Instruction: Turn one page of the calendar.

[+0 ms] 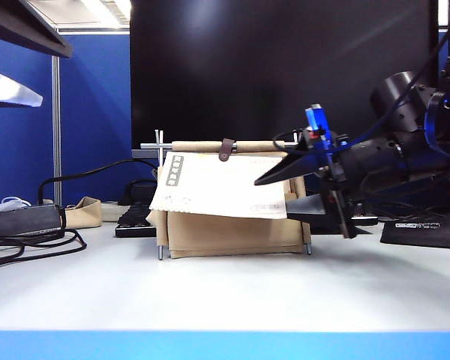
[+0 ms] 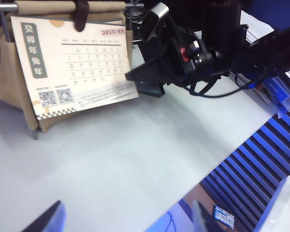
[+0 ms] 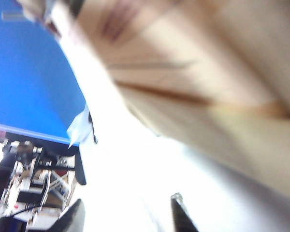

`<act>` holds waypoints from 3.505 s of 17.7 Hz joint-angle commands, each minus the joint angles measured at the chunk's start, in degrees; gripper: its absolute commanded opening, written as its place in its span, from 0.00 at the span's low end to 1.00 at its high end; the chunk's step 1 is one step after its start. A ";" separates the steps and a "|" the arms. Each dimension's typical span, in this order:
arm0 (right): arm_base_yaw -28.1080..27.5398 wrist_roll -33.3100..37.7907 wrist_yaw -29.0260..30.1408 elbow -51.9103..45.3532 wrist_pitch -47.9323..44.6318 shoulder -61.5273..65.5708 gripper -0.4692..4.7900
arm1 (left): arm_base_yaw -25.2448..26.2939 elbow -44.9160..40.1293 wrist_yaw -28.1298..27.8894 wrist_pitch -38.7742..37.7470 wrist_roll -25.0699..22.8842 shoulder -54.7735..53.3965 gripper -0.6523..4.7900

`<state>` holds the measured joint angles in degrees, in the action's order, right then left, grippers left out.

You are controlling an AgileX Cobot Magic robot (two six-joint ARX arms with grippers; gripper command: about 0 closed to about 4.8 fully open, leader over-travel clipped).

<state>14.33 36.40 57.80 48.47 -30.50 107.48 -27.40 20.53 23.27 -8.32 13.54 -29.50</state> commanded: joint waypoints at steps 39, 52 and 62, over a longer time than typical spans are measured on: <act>1.66 11.10 -7.06 -1.73 -8.55 4.07 0.73 | 0.00 0.24 1.05 1.14 -0.90 0.02 0.75; 2.95 18.60 -14.53 -1.92 -2.51 4.02 0.73 | 0.00 0.24 1.64 1.64 -0.63 0.13 0.75; 2.93 8.76 -22.69 -1.90 0.07 3.58 0.73 | 0.00 0.24 2.69 1.55 0.37 0.13 0.75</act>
<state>17.54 44.31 35.73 47.31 -32.64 109.97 -27.40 20.53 25.52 -7.51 13.80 -29.41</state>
